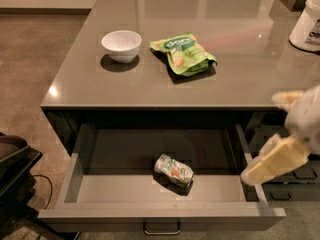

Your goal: Pick 7up can from top drawer and place on counter

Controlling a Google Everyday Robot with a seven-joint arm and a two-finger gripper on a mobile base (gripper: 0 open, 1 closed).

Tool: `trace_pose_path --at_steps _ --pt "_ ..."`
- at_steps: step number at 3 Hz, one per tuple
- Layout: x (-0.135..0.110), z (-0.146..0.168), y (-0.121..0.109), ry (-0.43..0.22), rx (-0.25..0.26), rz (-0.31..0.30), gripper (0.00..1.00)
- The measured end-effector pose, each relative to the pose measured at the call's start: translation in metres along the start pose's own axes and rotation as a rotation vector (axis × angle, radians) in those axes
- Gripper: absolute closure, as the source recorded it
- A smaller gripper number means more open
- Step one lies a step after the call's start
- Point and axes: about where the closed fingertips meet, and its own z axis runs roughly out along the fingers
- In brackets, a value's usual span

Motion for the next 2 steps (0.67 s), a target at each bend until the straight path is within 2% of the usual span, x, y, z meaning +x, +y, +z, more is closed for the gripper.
trace_pose_path --at_steps 1,2 --pt "0.018 0.021 0.007 -0.016 0.011 0.063 0.00" --pt "0.025 0.031 0.011 -0.035 0.007 0.095 0.00"
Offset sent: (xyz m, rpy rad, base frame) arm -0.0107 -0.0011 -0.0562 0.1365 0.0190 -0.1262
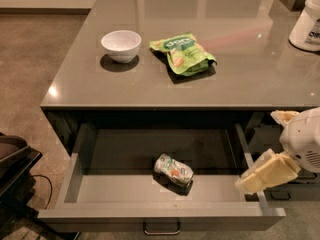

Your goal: Pick 7up can from top drawer and place on counter

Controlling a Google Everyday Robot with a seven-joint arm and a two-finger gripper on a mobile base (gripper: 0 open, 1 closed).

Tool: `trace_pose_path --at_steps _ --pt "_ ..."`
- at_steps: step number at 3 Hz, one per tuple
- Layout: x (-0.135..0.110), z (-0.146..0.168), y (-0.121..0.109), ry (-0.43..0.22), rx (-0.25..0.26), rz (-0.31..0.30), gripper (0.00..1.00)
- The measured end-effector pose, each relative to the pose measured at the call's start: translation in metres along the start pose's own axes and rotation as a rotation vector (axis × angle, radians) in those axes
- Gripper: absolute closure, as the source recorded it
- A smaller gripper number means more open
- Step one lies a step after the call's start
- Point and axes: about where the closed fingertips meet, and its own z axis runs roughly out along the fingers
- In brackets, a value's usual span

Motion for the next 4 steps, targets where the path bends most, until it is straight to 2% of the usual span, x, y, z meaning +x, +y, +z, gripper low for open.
trace_pose_path --at_steps 1,2,4 --pt "0.009 0.048 0.022 -0.067 -0.067 0.051 0.00" --pt "0.004 0.107 0.045 -0.134 -0.142 0.076 0.00" --pt "0.003 0.108 0.045 -0.139 -0.136 0.077 0.00"
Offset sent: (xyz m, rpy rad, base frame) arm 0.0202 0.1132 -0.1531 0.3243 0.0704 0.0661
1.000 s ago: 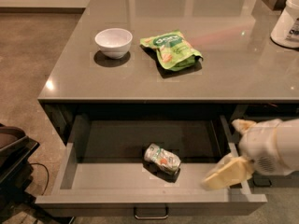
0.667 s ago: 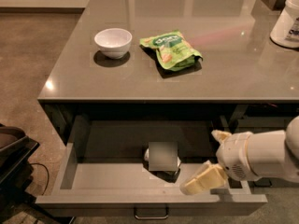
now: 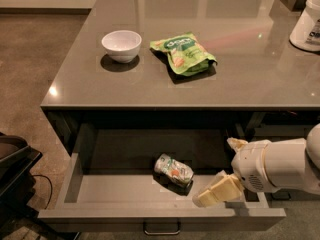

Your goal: Pick 7up can from top drawer and place on counter

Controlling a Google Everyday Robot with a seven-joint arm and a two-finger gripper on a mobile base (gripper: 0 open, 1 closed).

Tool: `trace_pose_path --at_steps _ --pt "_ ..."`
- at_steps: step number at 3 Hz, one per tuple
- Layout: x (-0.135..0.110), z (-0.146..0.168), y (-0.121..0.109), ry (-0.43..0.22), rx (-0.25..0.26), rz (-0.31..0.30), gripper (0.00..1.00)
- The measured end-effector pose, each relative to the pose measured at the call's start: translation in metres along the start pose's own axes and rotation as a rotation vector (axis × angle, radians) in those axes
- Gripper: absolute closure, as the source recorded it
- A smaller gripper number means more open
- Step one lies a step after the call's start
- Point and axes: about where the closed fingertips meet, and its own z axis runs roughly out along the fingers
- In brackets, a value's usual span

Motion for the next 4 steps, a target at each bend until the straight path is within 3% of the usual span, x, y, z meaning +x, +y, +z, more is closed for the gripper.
trace_pose_path --at_steps 1,3,4 --pt "-0.002 0.027 0.003 -0.051 -0.005 0.010 0.00" --pt "-0.040 0.117 0.022 -0.181 -0.074 -0.042 0.00" --pt "-0.041 0.117 0.020 -0.184 -0.064 -0.041 0.00"
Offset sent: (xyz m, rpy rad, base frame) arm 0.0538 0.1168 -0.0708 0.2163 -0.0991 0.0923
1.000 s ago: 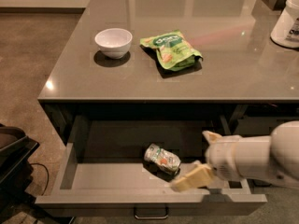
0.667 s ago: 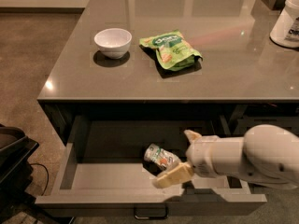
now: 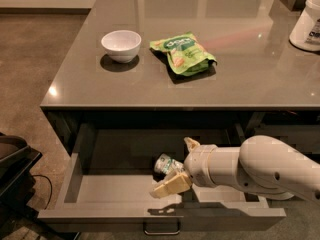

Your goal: Pick 7up can from top drawer and place on counter

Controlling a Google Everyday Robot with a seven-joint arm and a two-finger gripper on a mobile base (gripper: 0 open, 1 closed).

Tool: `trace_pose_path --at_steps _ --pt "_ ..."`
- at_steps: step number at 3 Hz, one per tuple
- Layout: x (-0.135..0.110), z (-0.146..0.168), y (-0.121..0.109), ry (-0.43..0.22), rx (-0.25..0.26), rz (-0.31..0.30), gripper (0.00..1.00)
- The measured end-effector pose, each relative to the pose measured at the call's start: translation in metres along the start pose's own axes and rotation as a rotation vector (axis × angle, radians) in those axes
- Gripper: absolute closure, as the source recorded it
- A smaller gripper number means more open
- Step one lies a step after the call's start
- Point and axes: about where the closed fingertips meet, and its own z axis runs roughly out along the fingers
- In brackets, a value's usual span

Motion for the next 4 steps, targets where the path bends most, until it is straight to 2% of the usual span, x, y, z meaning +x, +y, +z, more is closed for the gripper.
trace_pose_path --at_steps 1,2,4 --pt "0.006 0.004 -0.004 0.001 0.006 0.000 0.00" --pt "0.020 0.024 -0.044 -0.013 0.008 -0.076 0.00" --pt "0.039 0.032 -0.056 0.008 0.031 -0.067 0.00"
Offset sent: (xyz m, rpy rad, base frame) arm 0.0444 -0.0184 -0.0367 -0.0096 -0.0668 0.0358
